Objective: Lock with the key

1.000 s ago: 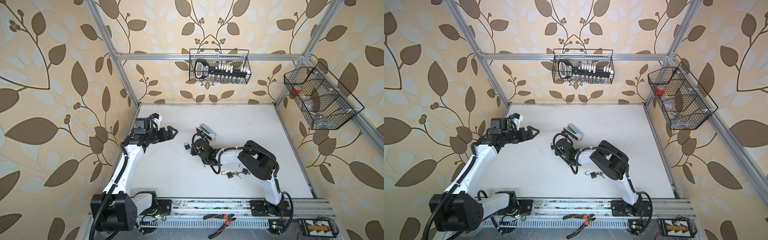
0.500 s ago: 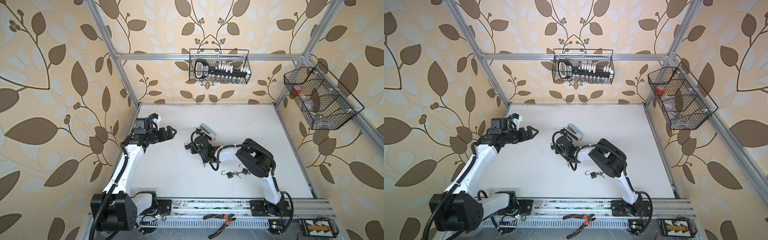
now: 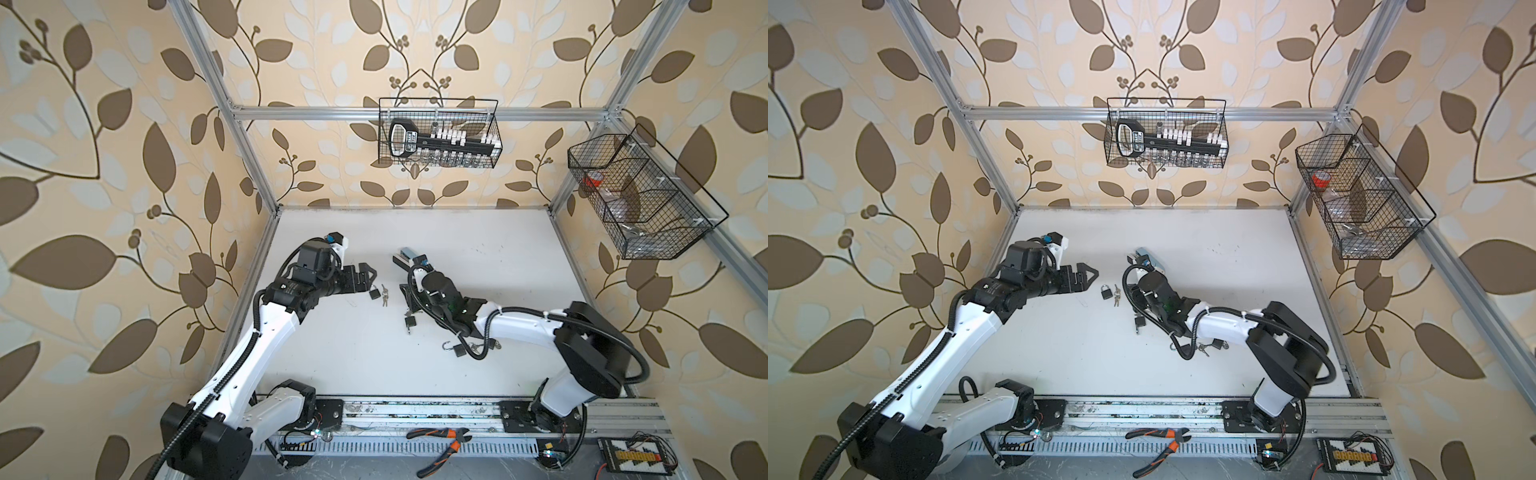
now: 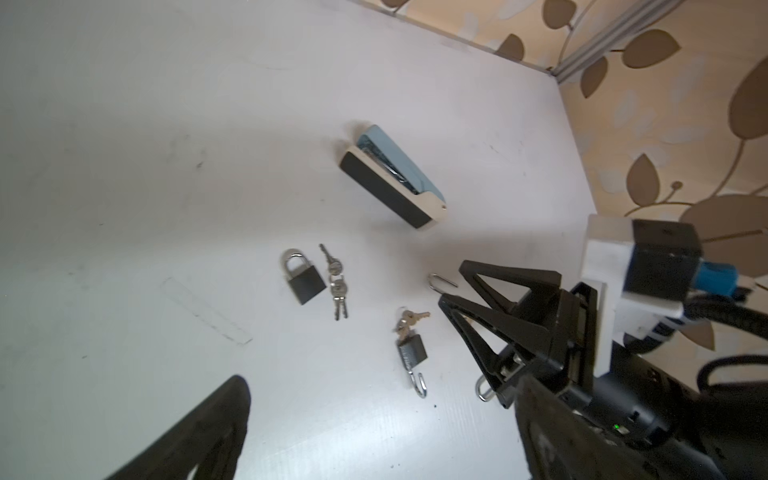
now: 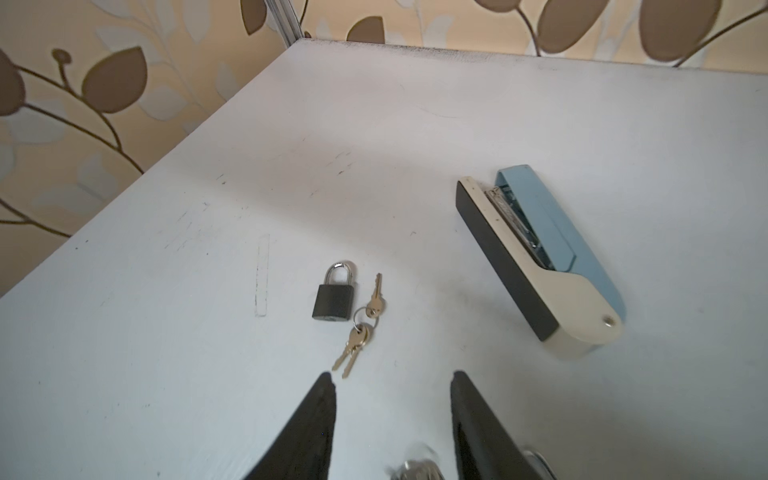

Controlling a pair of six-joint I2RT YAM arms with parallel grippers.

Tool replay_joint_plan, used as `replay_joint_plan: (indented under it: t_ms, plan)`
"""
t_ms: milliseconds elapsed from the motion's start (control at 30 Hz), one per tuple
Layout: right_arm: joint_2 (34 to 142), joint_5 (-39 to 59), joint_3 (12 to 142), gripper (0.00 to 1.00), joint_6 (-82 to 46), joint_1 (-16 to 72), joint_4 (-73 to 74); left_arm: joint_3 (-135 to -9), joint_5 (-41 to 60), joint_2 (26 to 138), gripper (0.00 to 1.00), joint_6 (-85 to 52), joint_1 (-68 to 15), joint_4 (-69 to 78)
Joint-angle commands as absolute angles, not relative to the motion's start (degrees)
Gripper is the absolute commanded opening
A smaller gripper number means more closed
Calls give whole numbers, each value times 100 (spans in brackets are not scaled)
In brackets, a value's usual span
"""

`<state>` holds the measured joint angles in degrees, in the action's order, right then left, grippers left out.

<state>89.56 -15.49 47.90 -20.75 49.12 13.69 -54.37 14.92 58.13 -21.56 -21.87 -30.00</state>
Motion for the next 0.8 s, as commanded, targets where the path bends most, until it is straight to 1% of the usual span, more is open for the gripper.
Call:
replay_joint_plan:
  t_ms: [0,33,67,133,200,300,400,467,600,700,767]
  plan:
    - [8613,-1856,4411,44,-2260,4938,-17,-4991,940,5672,99,-3009,-2913,-2504]
    - [8526,-1868,4332,45,-2461,4965,-136,-4782,1025,5714,99,-3179,-3011,-2255]
    - [8480,-1909,4295,48,-2617,5016,-247,-4616,1165,5749,99,-3337,-3040,-2005]
    - [8458,-2161,4231,51,-2924,5273,-296,-4268,1455,5820,99,-3714,-3046,-1446]
    - [8564,-2143,4276,54,-3127,5441,-290,-4121,1424,5908,99,-3957,-3047,-1265]
    - [8853,-1865,4432,55,-3268,5608,-116,-4076,1326,6003,99,-3976,-2966,-1302]
    - [8971,-1668,4576,55,-3305,5641,-50,-3915,1472,5918,99,-3961,-2743,-1226]
    - [8865,-1658,4566,54,-3247,5556,-126,-3908,1560,5925,99,-3532,-2743,-1276]
    - [8177,-1150,4147,52,-3273,4892,-53,-3996,1087,6175,98,-3262,-3310,-1702]
    - [7589,-694,3775,51,-3338,4266,61,-3863,479,6285,96,-3510,-3972,-1612]
    - [7280,-547,3612,51,-3322,3992,66,-3810,-16,6432,96,-3631,-4566,-1460]
